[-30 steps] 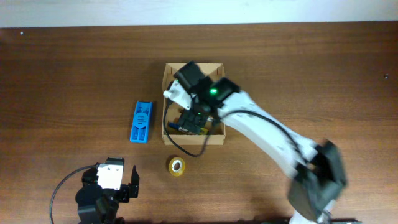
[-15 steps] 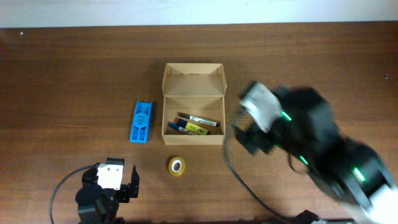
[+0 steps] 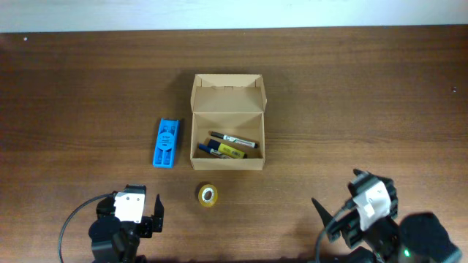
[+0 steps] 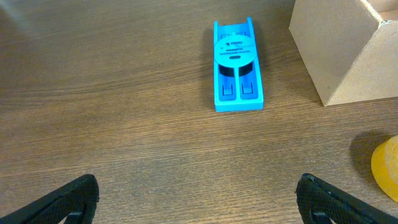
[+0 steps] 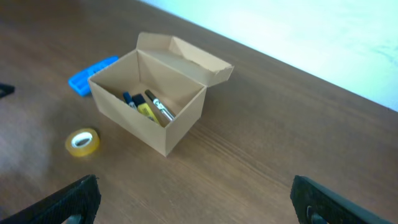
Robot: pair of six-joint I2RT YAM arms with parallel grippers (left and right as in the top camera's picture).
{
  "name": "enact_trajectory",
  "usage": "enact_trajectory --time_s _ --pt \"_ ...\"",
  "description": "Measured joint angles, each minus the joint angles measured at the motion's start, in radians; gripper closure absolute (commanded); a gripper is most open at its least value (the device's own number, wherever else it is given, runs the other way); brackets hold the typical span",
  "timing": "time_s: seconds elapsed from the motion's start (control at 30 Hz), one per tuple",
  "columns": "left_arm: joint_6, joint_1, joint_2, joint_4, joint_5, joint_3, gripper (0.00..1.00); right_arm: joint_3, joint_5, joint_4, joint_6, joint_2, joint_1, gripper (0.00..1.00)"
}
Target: Pack container
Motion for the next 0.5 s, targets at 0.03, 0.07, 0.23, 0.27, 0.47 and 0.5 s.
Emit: enact_trajectory --time_s 0.03,0.07,0.23,0.27,0.47,0.5 --pt "0.000 0.000 0.000 0.000 0.000 0.000 0.01 -0.007 0.000 0.000 0.009 -0.026 0.000 0.01" --pt "0.000 0.000 0.000 0.000 0.000 0.000 0.01 -0.010 0.001 0.000 0.016 -0.046 0.000 0.01" --pt "0.000 0.000 0.000 0.000 0.000 0.000 0.01 -0.010 0.001 0.014 0.039 -0.097 0.000 0.01" --pt "0.000 0.000 0.000 0.000 0.000 0.000 0.00 -0.010 0.001 0.014 0.041 -0.097 0.000 0.01" --pt "0.000 0.000 0.000 0.000 0.000 0.000 0.00 -0.010 0.001 0.014 0.051 -0.097 0.000 0.01" --pt "0.000 0.000 0.000 0.000 0.000 0.000 0.01 -0.010 0.001 0.012 0.051 -0.097 0.000 0.01"
